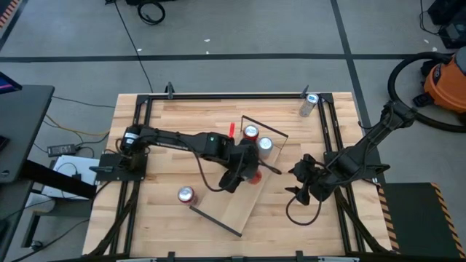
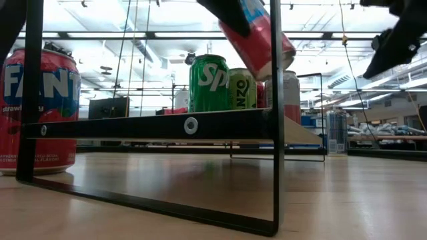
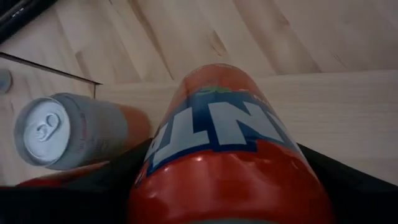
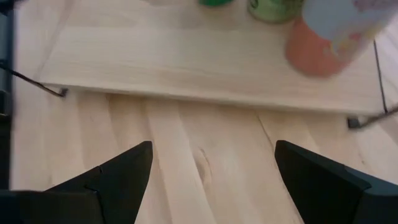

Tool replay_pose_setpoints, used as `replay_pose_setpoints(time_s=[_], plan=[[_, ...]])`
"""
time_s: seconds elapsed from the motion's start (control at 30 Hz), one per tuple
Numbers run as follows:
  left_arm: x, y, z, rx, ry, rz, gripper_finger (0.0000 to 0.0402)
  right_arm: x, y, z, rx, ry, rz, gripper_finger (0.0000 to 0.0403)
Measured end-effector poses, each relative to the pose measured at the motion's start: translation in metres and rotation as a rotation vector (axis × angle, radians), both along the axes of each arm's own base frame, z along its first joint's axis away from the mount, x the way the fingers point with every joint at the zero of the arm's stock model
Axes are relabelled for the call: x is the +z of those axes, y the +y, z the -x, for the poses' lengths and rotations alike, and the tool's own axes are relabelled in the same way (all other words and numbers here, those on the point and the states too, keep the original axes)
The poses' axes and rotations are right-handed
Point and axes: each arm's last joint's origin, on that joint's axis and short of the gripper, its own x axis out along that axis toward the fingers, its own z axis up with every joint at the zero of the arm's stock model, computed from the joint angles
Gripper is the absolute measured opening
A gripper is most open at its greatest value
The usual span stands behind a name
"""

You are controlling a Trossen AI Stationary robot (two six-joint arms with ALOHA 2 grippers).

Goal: Place canned beverage on shelf
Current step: Put the top red soda can on the shelf

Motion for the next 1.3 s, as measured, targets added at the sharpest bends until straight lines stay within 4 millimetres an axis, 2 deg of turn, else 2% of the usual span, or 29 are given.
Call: replay_pose_setpoints(time_s=[0.33,0.63,0.77,0.93,1.3], plan=[[0.003,0.010,-0.021,-0.019,0.035,-0.030,0.0311,-0.003,0.005,0.009,-0.004,0.014,-0.037,0.0349],[-0.001,0.027,-0.026,0.005,0.039,-0.044,0.0311,-0.004,0.005,0.009,-0.023,-0.013,0.015,0.0349],[-0.013,0.023,-0.030,-0.009,0.077,-0.048,0.0311,-0.005,0.005,0.008,-0.022,-0.041,0.024,0.0349],[-0.031,0.017,-0.035,-0.017,0.135,-0.064,0.0312,-0.017,0.006,0.007,0.009,-0.059,0.012,0.0349],[-0.043,-0.006,-0.036,-0.076,0.163,-0.145,0.0312,-0.021,0.007,0.007,0.035,-0.064,-0.003,0.0349]])
